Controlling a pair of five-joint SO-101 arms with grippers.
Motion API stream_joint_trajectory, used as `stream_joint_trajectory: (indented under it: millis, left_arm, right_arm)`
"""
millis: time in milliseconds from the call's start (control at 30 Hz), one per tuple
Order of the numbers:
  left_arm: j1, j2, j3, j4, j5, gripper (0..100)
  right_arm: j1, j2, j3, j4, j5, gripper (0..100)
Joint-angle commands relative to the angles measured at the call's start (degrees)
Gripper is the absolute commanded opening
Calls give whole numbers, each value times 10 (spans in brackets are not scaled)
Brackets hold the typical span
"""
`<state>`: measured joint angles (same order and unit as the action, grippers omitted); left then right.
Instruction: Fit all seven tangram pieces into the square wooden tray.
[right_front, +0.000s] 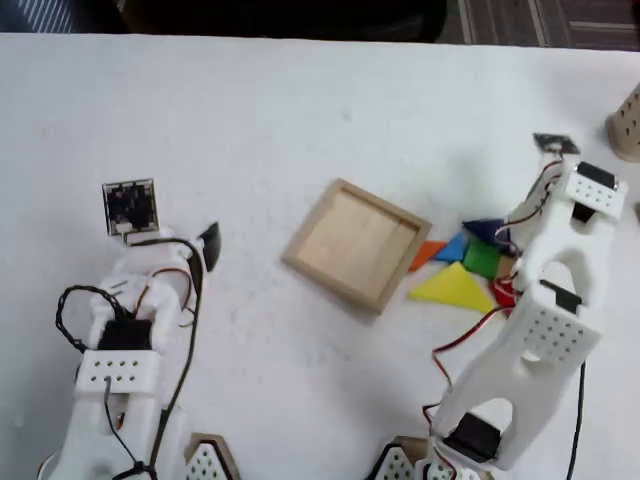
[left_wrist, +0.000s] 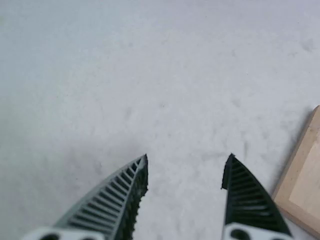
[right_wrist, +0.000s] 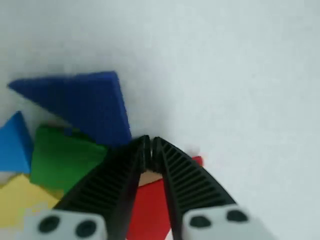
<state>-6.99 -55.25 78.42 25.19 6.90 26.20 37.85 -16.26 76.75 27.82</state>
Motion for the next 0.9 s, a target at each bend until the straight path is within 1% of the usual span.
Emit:
stream_joint_trajectory:
  millis: [0, 133, 200, 267, 333, 433, 533, 600, 733, 867]
  left_arm:
    - [-2, 2, -2, -15, -5, 247]
    - [-2, 2, -2, -14, -5, 247]
    - [-2, 2, -2, -14, -5, 246]
    - [-2, 2, -2, -13, -5, 246]
    - [-3, 2, -2, -13, -5, 246]
    - [-3, 2, -2, -13, -5, 246]
    - [-3, 2, -2, -13, -5, 246]
    - [-3, 2, -2, -13, -5, 246]
    - [-3, 2, -2, -13, -5, 246]
    - [-4, 2, -2, -13, -5, 246]
  right_arm:
    - [-33, -150, 180, -45, 21, 18]
    - [-65, -324, 357, -142, 13, 18]
    - [-73, -397, 397, -168, -24, 22]
    - [-75, -450, 410, -172, -69, 25]
    - [-85, -480, 408, -145, -106, 63]
    - [-141, -495, 406, -87, -135, 142]
    - [-218, -494, 411, -47, -169, 137]
    - [-266, -494, 411, -37, -220, 121]
    - [-328, -492, 413, -60, -326, 117]
    - [-349, -453, 447, -114, -405, 138]
